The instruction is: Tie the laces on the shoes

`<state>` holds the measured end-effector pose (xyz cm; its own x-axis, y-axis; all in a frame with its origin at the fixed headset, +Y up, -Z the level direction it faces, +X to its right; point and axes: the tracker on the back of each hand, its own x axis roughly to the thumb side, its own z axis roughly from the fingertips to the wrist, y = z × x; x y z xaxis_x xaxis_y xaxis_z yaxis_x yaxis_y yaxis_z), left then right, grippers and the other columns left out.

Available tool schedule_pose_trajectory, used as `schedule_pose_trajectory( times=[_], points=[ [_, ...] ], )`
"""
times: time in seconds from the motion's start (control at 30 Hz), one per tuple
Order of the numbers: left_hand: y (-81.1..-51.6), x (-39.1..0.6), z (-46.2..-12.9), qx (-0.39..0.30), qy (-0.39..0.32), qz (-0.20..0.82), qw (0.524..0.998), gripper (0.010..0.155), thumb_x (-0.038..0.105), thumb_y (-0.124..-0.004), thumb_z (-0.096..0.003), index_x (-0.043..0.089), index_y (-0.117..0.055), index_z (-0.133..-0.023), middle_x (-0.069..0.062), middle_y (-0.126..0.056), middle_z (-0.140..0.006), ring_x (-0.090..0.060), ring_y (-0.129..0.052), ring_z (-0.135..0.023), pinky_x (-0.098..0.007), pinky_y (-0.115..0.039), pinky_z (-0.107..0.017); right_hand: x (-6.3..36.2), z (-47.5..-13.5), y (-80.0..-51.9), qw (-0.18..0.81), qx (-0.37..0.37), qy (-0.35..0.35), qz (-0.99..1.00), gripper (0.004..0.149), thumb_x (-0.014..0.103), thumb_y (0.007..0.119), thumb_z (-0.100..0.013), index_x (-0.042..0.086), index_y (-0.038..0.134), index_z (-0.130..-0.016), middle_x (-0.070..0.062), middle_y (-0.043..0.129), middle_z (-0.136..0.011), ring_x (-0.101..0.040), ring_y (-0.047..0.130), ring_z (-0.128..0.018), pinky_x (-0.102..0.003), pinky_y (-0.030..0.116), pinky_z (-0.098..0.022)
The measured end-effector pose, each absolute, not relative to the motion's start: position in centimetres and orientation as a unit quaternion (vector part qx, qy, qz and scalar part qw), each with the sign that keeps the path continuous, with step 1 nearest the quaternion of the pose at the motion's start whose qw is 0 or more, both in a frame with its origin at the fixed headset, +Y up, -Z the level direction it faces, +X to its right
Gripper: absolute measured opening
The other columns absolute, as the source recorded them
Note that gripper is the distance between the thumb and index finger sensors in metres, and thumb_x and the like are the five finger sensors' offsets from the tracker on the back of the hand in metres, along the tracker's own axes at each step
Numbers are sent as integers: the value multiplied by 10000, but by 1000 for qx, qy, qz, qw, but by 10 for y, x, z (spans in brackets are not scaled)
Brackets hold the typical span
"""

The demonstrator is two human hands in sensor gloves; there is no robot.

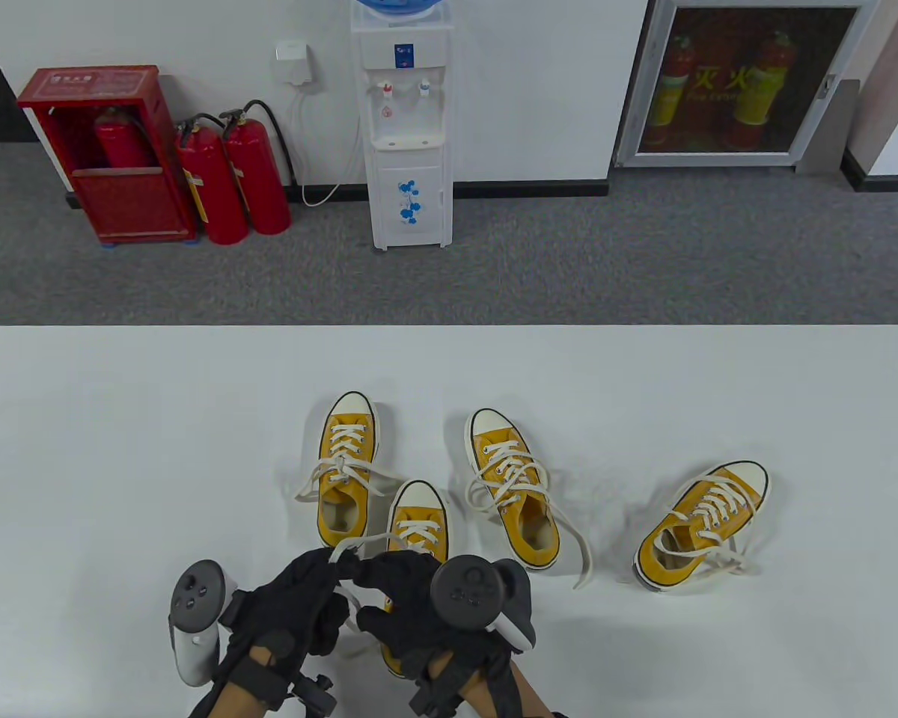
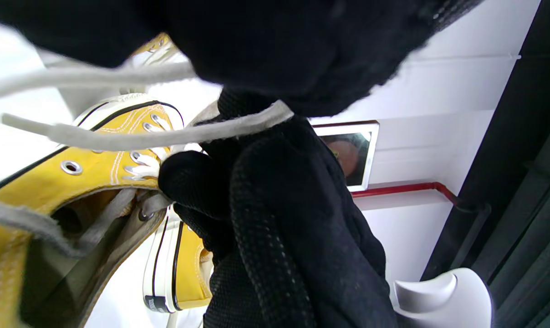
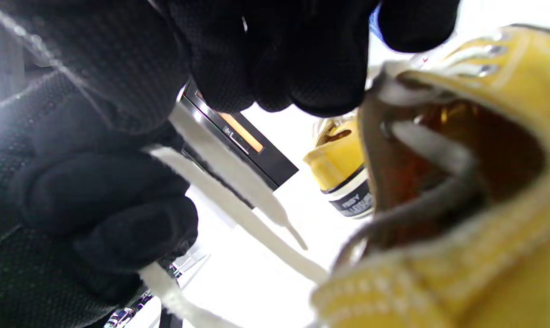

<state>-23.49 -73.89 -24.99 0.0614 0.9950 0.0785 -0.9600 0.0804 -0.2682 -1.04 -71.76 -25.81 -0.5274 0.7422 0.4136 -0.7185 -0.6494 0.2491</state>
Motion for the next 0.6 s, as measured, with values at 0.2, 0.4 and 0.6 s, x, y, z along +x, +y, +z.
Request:
schedule_pose_trajectory(
  times=[0.2,0.4,0.6],
  points=[
    [-737,-231,-249,-74,-135,654,740,473,518,-687,-527,289,-812,-921,82,-1032,-439,-75,-1018,-77,-349,-926,-139,-15,-256,-718,423,246,22,872,473,390,879,-415,192,884,-845,-75,726,-979,-315,821,-802,-651,539,-661],
    [-731,-234,-246,-36,-128,615,777,532,549,-678,-523,267,-771,-964,8,-1015,-604,-164,-1061,-254,-420,-916,-274,-4,-257,-706,412,230,-21,882,420,383,867,-424,181,906,-791,-78,739,-966,-318,824,-795,-647,537,-663],
    [-718,-242,-241,32,-118,535,836,561,541,-682,-518,248,-736,-994,-65,-934,-812,-290,-1037,-530,-537,-843,-480,20,-261,-684,378,199,-83,900,417,380,865,-427,174,903,-788,-76,732,-971,-321,817,-804,-649,525,-671]
  ],
)
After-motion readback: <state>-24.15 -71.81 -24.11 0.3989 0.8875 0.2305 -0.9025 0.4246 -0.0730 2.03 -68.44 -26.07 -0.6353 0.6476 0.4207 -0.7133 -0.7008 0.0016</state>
